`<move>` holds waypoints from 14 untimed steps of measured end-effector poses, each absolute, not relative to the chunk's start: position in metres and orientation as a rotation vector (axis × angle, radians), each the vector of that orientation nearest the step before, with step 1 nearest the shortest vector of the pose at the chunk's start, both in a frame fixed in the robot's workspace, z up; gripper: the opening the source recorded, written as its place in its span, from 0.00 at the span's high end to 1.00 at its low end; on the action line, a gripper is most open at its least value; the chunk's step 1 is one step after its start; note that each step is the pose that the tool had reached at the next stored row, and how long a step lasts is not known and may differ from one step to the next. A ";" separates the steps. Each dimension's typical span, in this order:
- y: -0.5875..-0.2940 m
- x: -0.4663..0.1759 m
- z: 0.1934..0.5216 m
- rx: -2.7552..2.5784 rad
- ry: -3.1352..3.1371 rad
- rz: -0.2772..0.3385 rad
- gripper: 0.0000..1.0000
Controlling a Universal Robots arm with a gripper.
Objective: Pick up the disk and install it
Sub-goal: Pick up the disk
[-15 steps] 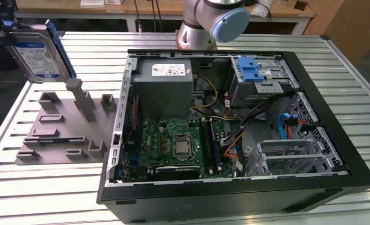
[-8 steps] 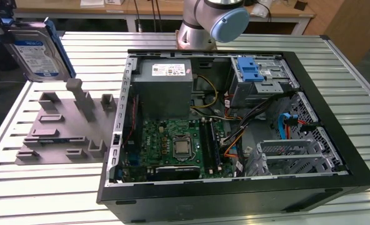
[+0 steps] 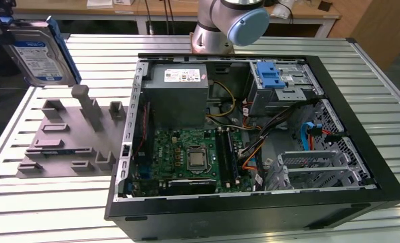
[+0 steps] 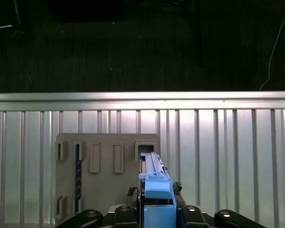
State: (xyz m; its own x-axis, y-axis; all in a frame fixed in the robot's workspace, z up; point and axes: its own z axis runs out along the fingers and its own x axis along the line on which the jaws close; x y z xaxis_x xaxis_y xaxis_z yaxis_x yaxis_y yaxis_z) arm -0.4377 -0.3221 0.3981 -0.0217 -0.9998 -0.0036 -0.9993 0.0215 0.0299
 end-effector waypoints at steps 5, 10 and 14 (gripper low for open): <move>-0.322 -0.438 0.401 2.184 -2.232 -0.037 0.64; -0.322 -0.438 0.404 2.184 -2.232 -0.037 0.64; -0.322 -0.438 0.407 2.184 -2.232 -0.037 0.64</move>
